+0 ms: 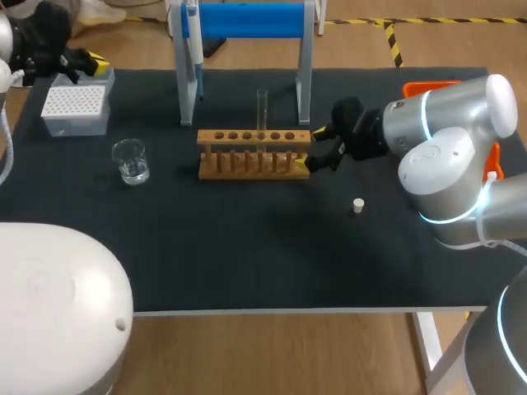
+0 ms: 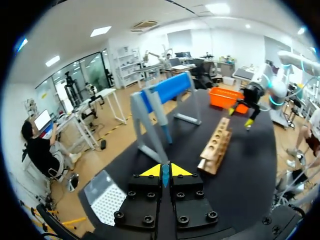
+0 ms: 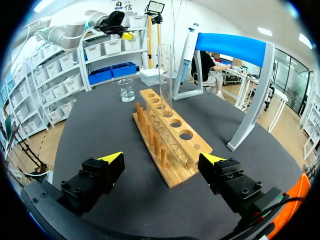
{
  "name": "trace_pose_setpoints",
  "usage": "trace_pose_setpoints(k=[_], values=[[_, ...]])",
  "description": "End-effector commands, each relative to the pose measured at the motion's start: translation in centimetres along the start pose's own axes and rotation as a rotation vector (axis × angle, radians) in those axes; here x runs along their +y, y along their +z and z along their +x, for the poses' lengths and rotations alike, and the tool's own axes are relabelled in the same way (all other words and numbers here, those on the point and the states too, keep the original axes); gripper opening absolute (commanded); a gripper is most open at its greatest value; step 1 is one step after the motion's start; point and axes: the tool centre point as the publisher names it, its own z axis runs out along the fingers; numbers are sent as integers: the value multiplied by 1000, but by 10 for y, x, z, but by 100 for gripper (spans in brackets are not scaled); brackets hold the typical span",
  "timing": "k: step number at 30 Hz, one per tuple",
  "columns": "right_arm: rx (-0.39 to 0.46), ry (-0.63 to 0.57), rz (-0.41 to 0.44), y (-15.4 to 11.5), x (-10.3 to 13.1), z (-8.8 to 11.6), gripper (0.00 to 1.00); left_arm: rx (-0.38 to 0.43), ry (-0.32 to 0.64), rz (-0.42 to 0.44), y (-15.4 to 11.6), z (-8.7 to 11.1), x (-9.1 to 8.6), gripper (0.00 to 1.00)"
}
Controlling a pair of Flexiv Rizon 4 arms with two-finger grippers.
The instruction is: Invert the test tube, pick up the pipette, mount the tip to pipette, aspirate from beaker and dispense into the tube, eject the tip, return the pipette, and cap with the stopper.
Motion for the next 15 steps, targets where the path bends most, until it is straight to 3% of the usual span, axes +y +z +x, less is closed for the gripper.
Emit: trace_pose_setpoints(k=[1, 8, 15], values=[[2, -1, -2, -1, -1, 0, 100, 72, 17, -29, -29, 40, -12, 0], [2, -1, -2, -1, -1, 0, 100, 216, 35, -69, -24, 120, -21, 0], [2, -1, -2, -1, -1, 0, 100, 216, 35, -69, -24, 120, -21, 0]])
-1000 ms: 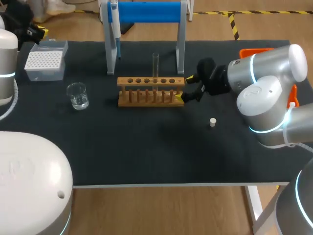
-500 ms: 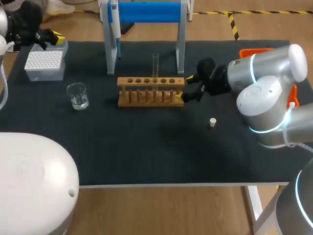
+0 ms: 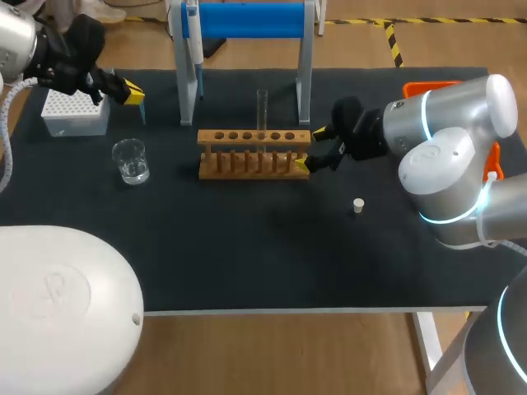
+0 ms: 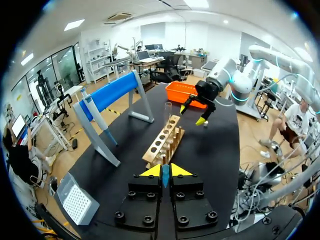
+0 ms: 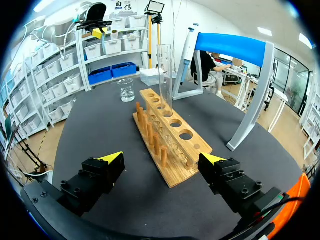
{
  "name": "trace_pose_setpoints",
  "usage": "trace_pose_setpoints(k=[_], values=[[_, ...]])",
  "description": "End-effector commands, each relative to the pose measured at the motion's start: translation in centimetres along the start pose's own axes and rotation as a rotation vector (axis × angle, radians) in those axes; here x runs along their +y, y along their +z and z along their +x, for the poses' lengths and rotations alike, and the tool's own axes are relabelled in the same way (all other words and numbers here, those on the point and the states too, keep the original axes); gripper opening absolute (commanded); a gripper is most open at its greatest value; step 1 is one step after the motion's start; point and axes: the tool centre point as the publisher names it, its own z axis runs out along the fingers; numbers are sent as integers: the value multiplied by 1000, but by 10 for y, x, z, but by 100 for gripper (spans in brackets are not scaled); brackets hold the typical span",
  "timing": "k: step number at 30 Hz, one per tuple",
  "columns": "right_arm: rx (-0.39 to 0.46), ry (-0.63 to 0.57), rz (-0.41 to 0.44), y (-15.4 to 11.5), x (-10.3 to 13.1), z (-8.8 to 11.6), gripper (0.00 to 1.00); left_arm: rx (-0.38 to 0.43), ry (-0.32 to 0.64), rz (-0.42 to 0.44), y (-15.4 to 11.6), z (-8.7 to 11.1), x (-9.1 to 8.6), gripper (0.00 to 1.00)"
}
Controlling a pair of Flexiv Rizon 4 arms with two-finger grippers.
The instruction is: Invert the test tube, pick up the pipette, mount the tip to pipette, aspirate from beaker and dispense into the tube, eject the tip, return the pipette, and cap with the stopper.
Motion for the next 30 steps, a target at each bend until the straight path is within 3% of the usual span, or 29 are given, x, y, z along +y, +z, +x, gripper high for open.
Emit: trace_pose_setpoints(k=[1, 18, 23, 30], values=[[2, -1, -2, -1, -1, 0, 100, -2, 1, 3, -5, 4, 1, 0], [2, -1, -2, -1, -1, 0, 100, -2, 1, 3, -5, 4, 1, 0], [2, -1, -2, -1, -1, 0, 100, 61, 19, 0, 15, 30, -6, 0], [2, -1, -2, -1, -1, 0, 100, 109, 2, -15, 25, 86, -20, 0]])
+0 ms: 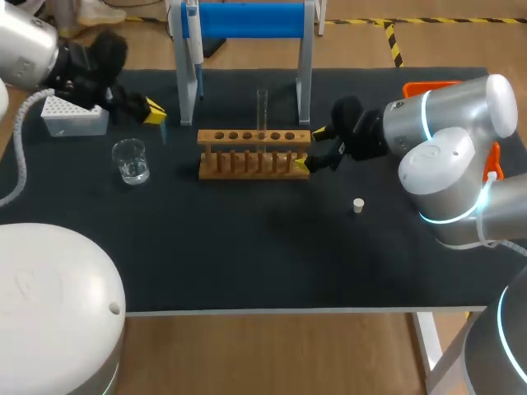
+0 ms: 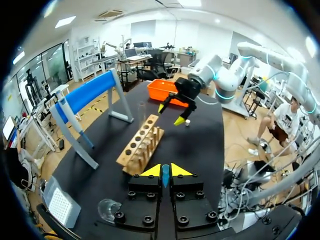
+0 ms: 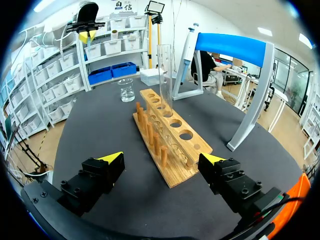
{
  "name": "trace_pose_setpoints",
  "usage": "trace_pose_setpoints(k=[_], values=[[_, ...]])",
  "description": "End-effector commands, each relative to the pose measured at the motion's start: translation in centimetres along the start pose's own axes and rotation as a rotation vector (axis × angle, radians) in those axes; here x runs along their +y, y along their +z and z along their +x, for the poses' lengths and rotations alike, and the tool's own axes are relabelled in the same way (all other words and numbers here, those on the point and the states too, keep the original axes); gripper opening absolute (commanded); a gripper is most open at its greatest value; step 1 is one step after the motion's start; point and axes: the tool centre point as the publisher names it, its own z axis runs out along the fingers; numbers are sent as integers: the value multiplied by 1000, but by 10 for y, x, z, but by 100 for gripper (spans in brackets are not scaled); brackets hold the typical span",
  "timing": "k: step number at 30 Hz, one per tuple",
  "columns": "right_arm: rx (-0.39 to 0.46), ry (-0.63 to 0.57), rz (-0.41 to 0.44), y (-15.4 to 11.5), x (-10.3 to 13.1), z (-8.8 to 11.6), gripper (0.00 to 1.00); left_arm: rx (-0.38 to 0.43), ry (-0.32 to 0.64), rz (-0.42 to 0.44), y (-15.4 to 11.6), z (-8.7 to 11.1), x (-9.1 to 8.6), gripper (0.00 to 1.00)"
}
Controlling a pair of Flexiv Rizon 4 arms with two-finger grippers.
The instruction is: Invert the test tube, pick up the pipette, mount the tip to pipette, aspirate from beaker and dispense into the tube, eject the tip, return the pipette, and cap with the stopper.
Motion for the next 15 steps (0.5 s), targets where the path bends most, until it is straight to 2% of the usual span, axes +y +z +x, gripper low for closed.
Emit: trace_pose_setpoints(k=[1, 7, 15], values=[[2, -1, -2, -1, -1, 0, 100, -20, -1, 14, 5, 34, -12, 0], [2, -1, -2, -1, -1, 0, 100, -42, 1, 67, 24, 79, -28, 0], [2, -1, -2, -1, -1, 0, 100, -26, 25, 119, 46, 98, -44, 0]])
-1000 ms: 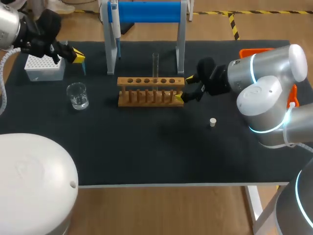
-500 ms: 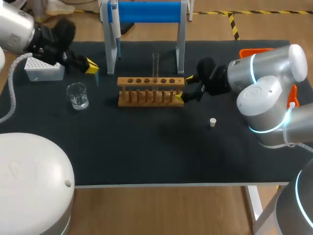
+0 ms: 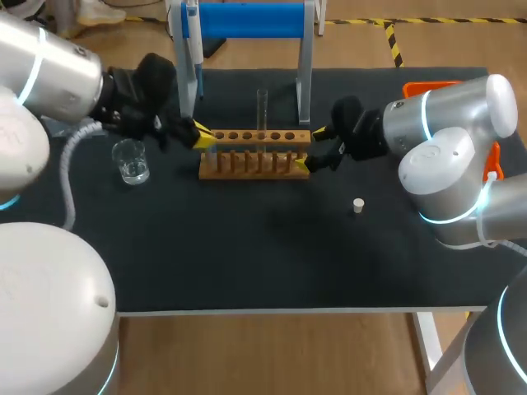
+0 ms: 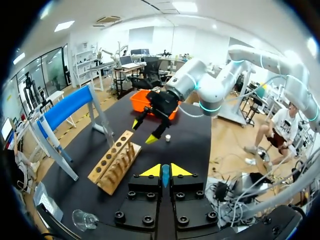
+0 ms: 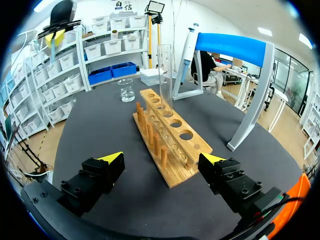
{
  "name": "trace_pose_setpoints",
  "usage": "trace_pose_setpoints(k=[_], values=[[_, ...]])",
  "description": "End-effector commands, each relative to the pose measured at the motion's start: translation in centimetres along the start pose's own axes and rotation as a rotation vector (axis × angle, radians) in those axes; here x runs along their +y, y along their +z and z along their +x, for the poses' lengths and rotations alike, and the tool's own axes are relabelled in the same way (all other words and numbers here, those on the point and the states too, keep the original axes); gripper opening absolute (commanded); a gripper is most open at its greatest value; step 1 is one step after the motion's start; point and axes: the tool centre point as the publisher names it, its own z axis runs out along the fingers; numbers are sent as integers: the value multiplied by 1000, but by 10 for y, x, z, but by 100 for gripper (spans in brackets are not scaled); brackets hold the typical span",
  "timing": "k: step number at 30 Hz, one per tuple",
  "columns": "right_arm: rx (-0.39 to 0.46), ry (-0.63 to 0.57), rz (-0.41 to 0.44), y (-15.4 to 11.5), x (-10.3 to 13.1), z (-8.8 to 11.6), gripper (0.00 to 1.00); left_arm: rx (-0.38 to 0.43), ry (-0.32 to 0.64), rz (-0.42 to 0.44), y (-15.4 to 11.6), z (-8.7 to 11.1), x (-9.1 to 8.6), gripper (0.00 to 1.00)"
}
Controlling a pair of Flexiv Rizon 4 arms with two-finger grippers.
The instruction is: Invert the test tube, pick up the pipette, mount the tip to pipette, aspirate from beaker and dispense into the tube, eject the tip, return the pipette, and cap with the stopper.
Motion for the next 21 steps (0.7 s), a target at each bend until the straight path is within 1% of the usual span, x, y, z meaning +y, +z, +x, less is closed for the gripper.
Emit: trace_pose_setpoints(k=[1, 6, 10, 12, 17, 21], values=[[2, -1, -2, -1, -1, 0, 100, -18, 24, 35, 12, 8, -6, 0], [2, -1, -2, -1, -1, 0, 100, 4, 65, 33, 22, 11, -36, 0], [2, -1, -2, -1, -1, 0, 100, 30, 75, 22, 31, 15, -57, 0], [2, -1, -2, -1, -1, 0, 100, 42, 74, 13, 35, 17, -63, 0], [2, -1, -2, -1, -1, 0, 100, 79, 81, 27, 46, 25, -84, 0], [2, -1, -2, -1, -1, 0, 100, 120, 99, 2, 54, 30, -96, 0]])
